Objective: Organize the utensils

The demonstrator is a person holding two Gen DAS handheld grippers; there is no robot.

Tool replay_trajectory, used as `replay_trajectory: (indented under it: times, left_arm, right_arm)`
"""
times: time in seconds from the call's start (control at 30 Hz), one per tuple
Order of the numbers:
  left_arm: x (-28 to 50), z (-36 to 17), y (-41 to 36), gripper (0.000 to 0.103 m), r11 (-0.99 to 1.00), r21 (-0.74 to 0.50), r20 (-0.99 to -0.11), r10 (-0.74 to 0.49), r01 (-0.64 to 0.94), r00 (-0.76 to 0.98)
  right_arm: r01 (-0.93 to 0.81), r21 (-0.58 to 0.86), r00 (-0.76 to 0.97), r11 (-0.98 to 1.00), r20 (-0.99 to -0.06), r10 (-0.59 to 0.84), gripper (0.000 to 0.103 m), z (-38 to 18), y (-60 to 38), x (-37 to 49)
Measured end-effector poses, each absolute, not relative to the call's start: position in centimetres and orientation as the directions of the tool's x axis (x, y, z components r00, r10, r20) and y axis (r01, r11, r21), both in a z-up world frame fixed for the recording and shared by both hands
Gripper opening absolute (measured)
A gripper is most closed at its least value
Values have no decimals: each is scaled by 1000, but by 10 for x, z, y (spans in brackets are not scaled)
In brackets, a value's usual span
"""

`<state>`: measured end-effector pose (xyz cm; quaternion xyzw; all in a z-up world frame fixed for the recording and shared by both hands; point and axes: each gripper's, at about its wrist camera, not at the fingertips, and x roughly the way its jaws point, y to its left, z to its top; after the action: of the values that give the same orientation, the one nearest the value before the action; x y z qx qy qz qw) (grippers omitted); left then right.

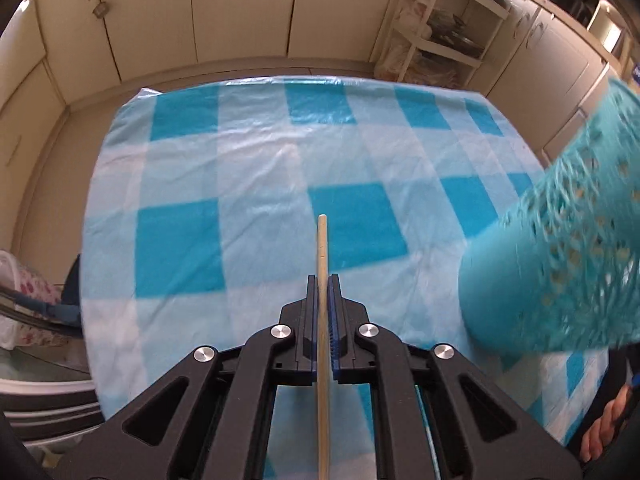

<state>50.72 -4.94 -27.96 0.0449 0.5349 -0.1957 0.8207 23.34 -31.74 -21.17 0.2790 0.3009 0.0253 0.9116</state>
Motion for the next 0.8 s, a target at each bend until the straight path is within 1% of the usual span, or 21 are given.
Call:
replay_trajectory:
  times: [0.13,0.23,0.27,0.37,0.47,0.53,0.57,0.6,0.67,0.7,0.77,0.8]
  left_arm:
    - [503,-278,-62,6,918,-11,-918,-166,396,360]
    - [507,-278,-76,7,908,68,-916,-107,414,387]
    - [508,-277,-77,5,910,70,-917,-103,409,385]
    - [505,-258,-66,5,935,-20,-897,-173,353,407]
    - [480,-207,-42,5,941,-175,-800,-308,291,515]
    - [455,-161,-31,5,921,-240,-688,-385,308,615]
    - [446,-145,-29,5,912,-254,-645,-408,323,646]
    - [432,-118,-29,5,898,-262,-567,-439,353,697]
    - [415,-88,-32,5,881,-268,-471,-473,390,744]
    - [406,-70,-35,5,866,-278,-405,-498,416,767]
    - [389,-42,-45,5,858,-256,-288,-507,445,812]
    - [382,-34,-52,5,861,-240,-246,-501,449,830]
  right_arm:
    - [132,516,801,846,-559,215,42,-223,-312,234]
    - [133,491,793,861,-574,205,42,-229,-309,233]
    - [133,477,789,869,-582,198,42,-231,-307,233]
    - [134,438,774,889,-607,182,42,-238,-303,233]
    - [123,427,773,896,-608,183,50,-237,-300,232]
    - [115,414,764,903,-617,186,50,-238,-296,234]
    - [107,403,760,909,-623,186,50,-237,-293,235]
    - [103,396,759,913,-624,185,50,-237,-292,236]
    - [94,383,759,919,-625,183,51,-236,-289,236]
    - [95,384,758,919,-625,183,51,-237,-289,236]
    - [107,397,757,912,-627,184,52,-238,-292,236]
    - [112,404,756,908,-628,186,53,-239,-293,237]
